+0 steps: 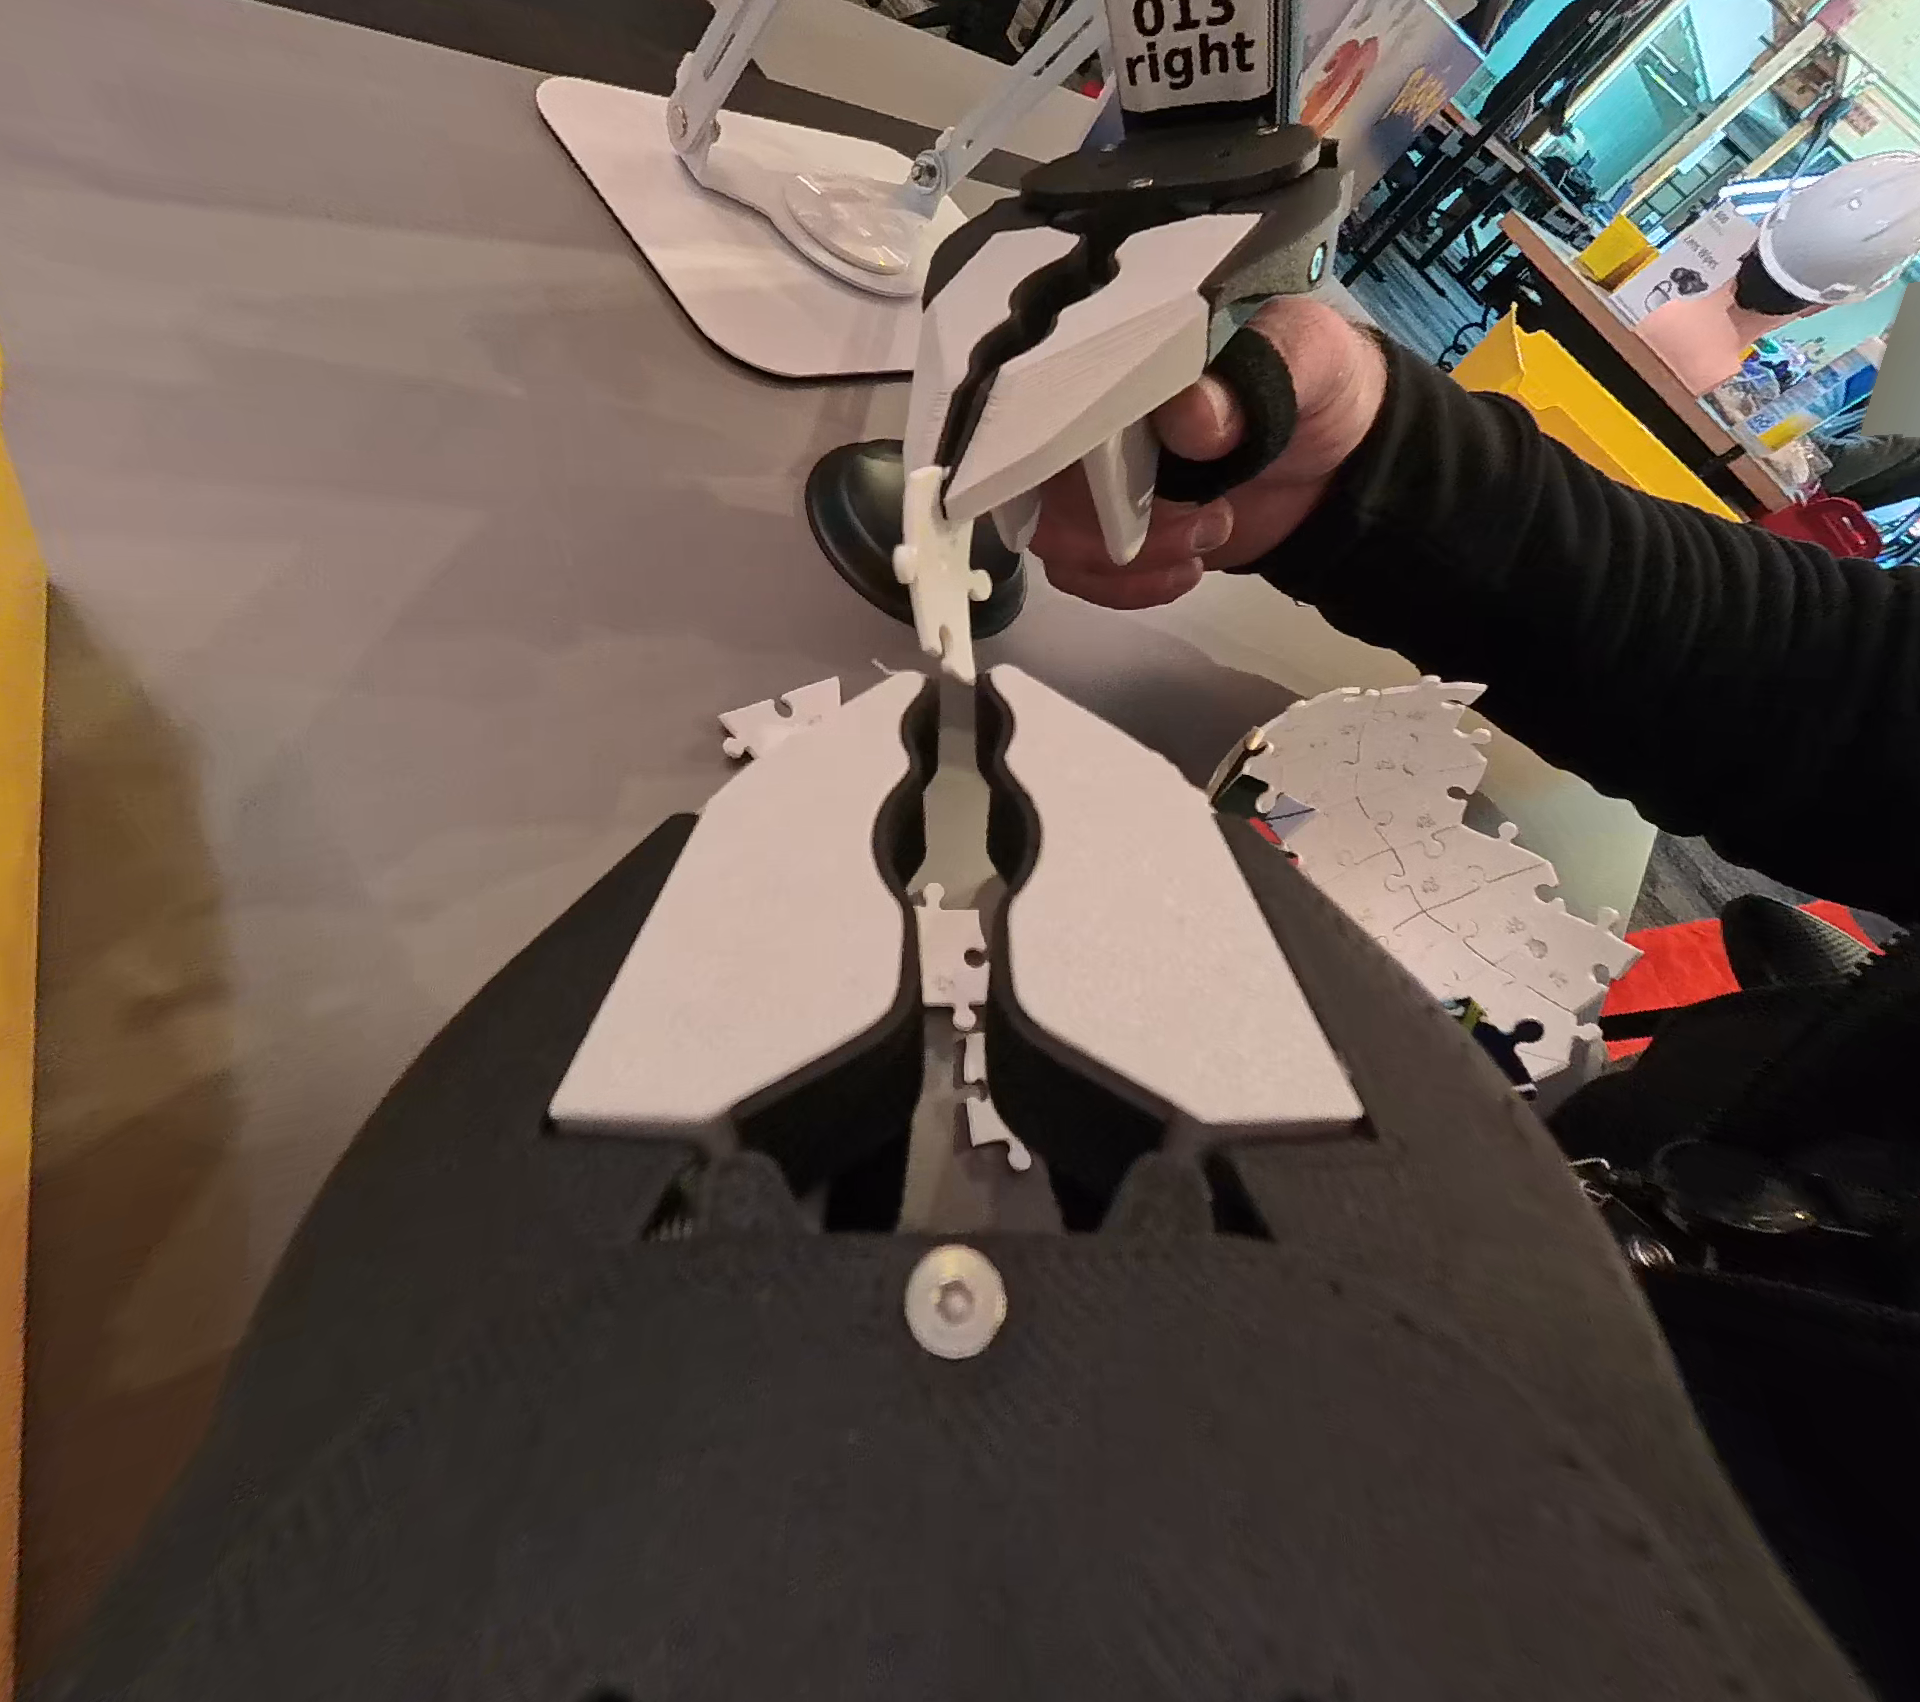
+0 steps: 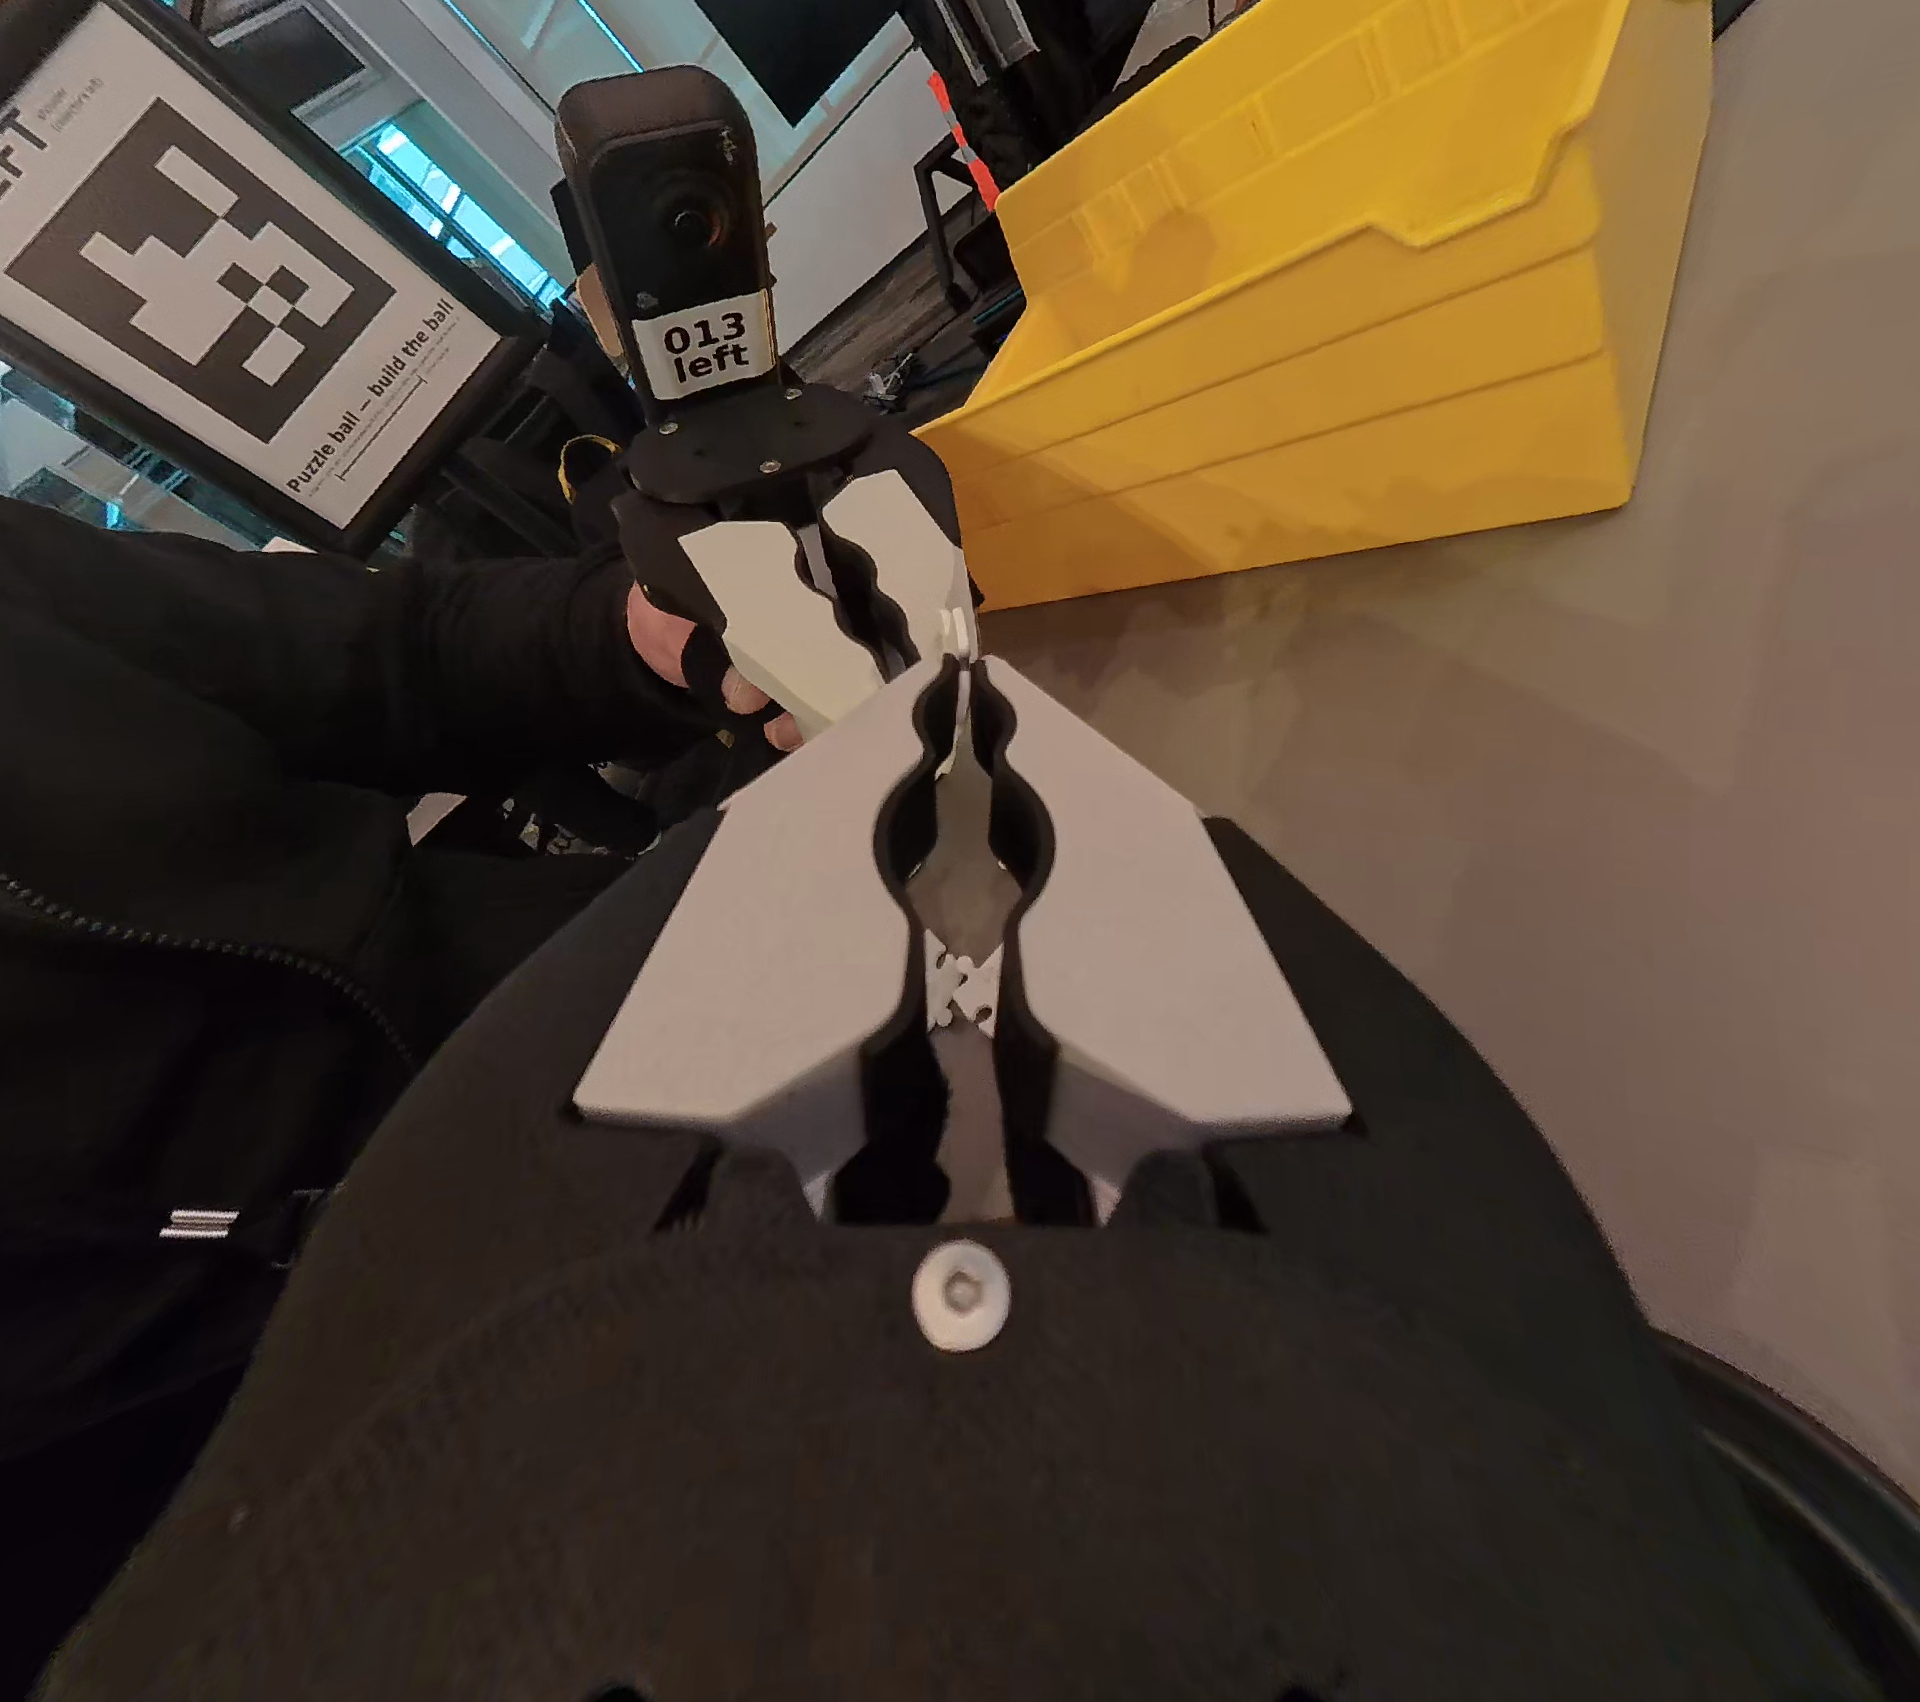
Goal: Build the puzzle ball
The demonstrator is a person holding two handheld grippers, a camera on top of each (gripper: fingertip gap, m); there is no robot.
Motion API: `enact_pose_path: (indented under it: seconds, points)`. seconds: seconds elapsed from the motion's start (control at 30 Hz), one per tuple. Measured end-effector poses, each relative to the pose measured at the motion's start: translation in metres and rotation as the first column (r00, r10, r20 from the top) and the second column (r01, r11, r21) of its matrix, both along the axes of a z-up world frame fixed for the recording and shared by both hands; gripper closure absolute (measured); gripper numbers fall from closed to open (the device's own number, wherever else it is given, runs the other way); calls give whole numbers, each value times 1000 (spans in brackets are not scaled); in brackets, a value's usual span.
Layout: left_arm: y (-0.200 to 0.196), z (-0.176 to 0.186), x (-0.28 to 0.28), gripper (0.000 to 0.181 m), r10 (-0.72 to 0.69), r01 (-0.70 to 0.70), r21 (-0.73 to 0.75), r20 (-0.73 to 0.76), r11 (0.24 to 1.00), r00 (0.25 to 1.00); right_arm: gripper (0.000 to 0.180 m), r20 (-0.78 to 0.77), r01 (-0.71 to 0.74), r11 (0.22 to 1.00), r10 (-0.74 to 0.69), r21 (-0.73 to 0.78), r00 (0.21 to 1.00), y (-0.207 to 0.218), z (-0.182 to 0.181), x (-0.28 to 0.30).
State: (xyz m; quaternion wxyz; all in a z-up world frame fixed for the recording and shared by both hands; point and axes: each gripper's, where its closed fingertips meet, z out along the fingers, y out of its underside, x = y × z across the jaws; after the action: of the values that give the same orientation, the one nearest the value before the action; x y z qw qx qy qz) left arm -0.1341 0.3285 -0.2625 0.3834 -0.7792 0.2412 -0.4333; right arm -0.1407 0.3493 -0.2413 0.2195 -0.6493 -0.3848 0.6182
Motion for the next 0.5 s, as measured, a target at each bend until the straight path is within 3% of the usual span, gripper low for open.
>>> enact_pose_path:
  seconds: [0.5]
  points:
    - [11, 10, -11, 178, 65, -66, 10, 64, 998, 996, 180, 62, -60, 998, 60, -2, 996, -15, -15, -1]
